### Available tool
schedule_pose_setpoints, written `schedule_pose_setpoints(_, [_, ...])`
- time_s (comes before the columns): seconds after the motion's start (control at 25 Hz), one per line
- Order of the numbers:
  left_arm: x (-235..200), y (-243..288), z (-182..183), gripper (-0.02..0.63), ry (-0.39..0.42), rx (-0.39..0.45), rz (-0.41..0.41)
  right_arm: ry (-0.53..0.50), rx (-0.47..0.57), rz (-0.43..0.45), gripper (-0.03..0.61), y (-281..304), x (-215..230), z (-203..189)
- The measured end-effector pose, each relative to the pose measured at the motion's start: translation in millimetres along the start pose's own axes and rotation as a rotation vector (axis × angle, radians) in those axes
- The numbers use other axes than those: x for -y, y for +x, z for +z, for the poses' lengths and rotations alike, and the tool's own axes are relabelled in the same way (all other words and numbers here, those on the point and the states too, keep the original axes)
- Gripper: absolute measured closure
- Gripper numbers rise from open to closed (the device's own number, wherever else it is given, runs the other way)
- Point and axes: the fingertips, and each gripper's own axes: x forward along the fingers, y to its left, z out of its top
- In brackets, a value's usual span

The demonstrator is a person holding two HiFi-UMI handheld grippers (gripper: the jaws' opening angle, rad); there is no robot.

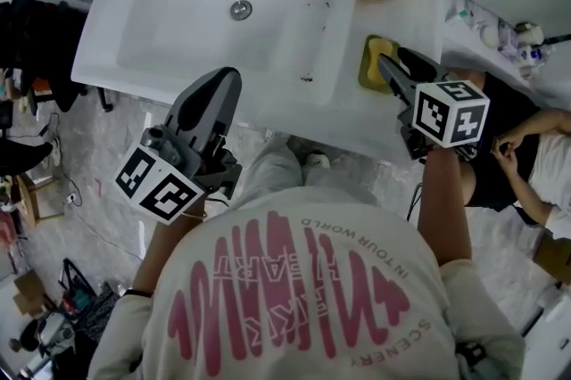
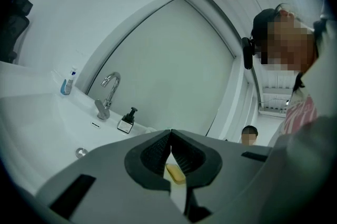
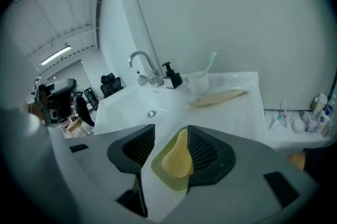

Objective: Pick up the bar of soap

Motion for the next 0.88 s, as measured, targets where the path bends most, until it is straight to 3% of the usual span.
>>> schedule_pose_setpoints(0.16, [-17.9,14.3,12.6,0.604,0.006,-0.020,-0.046,0.090,-0.142,-0.097,0.376,27.2,17.2,-14.4])
schedule_pose_setpoints(0.4, [-45.9,31.8,34.0,0.604,0.004,-0.033,-0.096,0.111,-0.333,-0.215,0.373,46.8,31.4,-34.1])
schedule_pose_setpoints(0.88, [-78.5,52.2,48.4,0.604,-0.023,-0.056,-0.160,0.054,-0.630,-0.284,0.373,64.4,39.0,-45.1])
